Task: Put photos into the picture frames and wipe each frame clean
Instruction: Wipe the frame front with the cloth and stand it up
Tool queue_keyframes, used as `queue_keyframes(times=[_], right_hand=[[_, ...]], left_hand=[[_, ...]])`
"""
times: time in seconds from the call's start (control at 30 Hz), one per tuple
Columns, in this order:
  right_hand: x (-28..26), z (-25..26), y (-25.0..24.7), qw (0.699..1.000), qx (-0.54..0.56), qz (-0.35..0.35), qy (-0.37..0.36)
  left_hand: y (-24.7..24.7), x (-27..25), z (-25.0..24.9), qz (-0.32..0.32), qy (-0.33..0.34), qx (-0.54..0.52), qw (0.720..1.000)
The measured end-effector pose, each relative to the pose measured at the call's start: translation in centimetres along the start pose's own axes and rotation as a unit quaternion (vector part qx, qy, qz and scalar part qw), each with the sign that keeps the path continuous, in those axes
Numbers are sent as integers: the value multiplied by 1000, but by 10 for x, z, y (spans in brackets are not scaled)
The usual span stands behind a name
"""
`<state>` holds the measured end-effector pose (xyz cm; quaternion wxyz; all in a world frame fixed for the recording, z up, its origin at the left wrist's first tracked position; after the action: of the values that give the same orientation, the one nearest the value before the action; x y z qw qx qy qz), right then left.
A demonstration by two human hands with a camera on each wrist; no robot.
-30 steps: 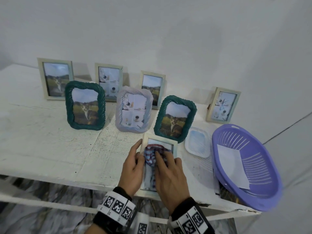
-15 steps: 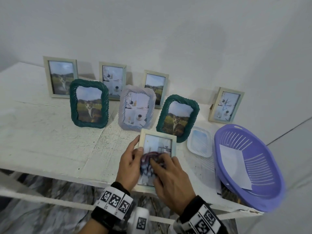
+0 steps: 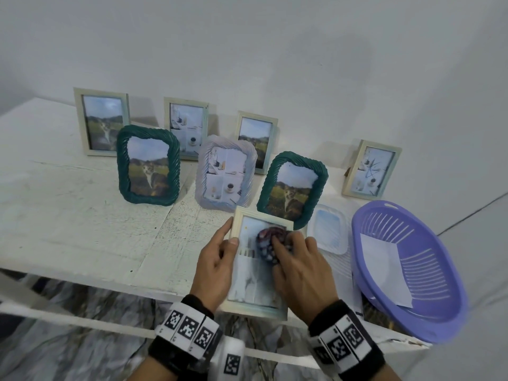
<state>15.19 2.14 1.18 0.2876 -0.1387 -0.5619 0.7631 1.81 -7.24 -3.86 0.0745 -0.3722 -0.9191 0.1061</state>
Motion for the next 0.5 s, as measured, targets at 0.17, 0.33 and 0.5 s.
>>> queue_keyframes(times=[0.17,0.33,0.5], right_hand=[[-25,18,9,998,25,18,-59],[-20,4,7,999,22,33,-27],[-11,9,6,999,33,-6,-21]], left_hand=[[0,2,2,-2,-16,-3,1000],[-1,0,4,-4,-23,4,1000],[2,1,-3,-3,-17,9,1000]])
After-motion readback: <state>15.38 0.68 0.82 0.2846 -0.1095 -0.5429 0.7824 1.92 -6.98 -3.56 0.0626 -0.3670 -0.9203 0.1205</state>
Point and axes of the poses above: each hand's wrist, its own x-axis towards the middle knuckle, its own y-axis out of the palm, z = x × y, the point moved 1 cm from there along x, towards the middle knuckle, and after that the axes turned 14 degrees about x, right-handed, at the moved point
